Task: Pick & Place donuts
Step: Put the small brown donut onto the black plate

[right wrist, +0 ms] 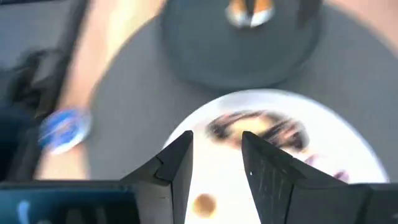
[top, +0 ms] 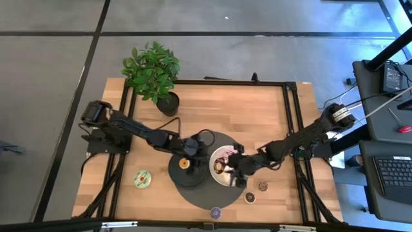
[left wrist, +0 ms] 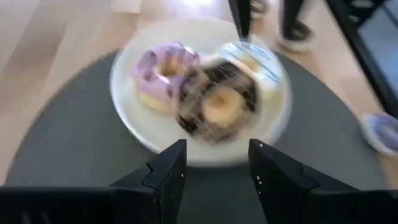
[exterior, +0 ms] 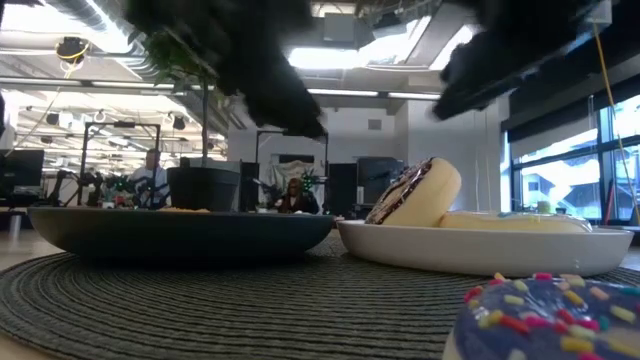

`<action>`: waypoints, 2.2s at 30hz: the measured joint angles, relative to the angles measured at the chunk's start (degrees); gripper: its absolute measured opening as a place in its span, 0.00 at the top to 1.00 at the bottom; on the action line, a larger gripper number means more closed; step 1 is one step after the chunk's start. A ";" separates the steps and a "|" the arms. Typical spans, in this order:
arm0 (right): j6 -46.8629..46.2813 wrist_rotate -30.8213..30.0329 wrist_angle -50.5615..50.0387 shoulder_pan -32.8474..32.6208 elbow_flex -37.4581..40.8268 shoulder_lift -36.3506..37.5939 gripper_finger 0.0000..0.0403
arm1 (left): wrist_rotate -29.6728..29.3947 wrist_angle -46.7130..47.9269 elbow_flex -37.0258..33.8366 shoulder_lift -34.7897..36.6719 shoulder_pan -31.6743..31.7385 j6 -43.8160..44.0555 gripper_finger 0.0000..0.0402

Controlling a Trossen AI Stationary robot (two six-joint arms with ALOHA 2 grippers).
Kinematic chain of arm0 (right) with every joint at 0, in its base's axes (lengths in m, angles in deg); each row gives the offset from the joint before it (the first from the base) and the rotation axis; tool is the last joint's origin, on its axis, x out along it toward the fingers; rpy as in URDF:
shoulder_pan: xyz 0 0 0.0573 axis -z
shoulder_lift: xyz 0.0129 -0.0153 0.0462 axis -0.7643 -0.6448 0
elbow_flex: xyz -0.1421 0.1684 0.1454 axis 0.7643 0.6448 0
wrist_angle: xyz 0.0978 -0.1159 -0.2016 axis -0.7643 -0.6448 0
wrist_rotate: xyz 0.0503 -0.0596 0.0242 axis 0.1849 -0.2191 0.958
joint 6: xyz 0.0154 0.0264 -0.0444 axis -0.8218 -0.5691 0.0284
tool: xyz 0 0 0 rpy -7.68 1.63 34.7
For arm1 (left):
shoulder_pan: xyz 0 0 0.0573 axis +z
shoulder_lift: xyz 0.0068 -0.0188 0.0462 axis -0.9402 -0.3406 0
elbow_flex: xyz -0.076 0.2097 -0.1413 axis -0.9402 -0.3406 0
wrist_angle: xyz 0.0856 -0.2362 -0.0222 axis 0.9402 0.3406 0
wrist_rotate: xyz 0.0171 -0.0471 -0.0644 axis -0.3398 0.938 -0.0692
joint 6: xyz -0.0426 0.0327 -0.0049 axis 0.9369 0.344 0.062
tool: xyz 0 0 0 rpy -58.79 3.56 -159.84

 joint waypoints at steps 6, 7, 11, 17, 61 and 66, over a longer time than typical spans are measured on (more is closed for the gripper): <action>-2.71 -2.97 -10.24 -3.94 0.00 6.85 0.65 | -2.04 3.65 -7.07 11.82 -4.36 3.30 0.58; -3.58 -4.85 -12.06 -4.66 0.00 8.17 0.65 | -2.02 4.24 -8.12 13.46 -5.12 4.90 0.58; -7.61 -9.70 -18.40 -7.60 0.00 12.87 0.65 | -1.99 6.09 -11.73 18.82 -8.16 10.46 0.58; -18.28 -11.71 -26.68 -11.06 0.00 16.80 0.65 | -0.91 12.61 -12.58 22.32 -11.87 12.82 0.57; -44.16 10.70 -31.60 -20.84 -0.02 -6.45 0.65 | -11.49 14.50 -12.58 22.51 -12.90 13.50 0.58; -44.09 9.44 -29.16 -20.84 0.02 -6.45 0.65 | -11.52 14.50 -12.58 22.51 -12.90 13.50 0.58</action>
